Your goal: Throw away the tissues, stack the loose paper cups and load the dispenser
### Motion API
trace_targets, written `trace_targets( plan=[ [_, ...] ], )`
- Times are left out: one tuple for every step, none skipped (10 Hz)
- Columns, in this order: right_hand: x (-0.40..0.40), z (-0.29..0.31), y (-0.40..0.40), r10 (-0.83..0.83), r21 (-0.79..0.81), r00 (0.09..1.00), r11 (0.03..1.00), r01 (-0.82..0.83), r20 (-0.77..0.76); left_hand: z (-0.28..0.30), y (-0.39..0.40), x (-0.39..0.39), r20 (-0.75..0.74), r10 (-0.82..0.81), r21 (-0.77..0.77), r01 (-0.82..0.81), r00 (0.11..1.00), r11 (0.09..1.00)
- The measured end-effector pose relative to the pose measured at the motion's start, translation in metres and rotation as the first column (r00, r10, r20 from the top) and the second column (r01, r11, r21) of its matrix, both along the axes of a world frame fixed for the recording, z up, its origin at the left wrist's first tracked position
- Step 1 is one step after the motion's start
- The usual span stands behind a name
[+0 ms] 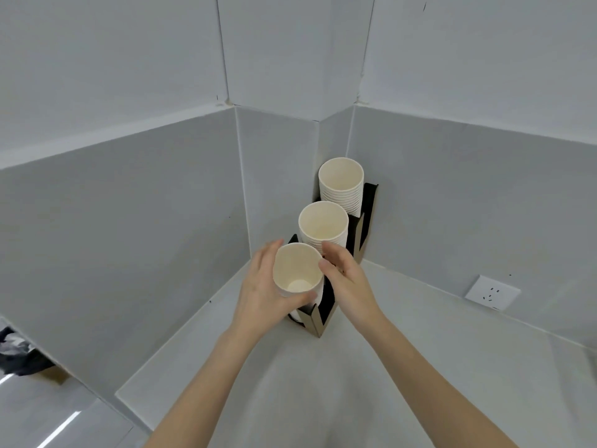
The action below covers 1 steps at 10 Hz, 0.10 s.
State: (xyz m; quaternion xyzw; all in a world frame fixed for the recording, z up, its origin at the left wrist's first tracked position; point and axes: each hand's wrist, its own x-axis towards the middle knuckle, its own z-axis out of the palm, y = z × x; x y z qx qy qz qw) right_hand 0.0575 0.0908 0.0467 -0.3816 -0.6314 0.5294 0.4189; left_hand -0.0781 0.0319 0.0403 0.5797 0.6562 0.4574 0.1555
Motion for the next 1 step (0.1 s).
trace_targets(
  plan=[
    [0.0069,0.0268,-0.0037,-0.089,0.064,0.993,0.994,0.094,-0.076,0.021,0.0055,0.0012,-0.016,-0.004,0.043,0.004,1.0,0.999]
  ],
)
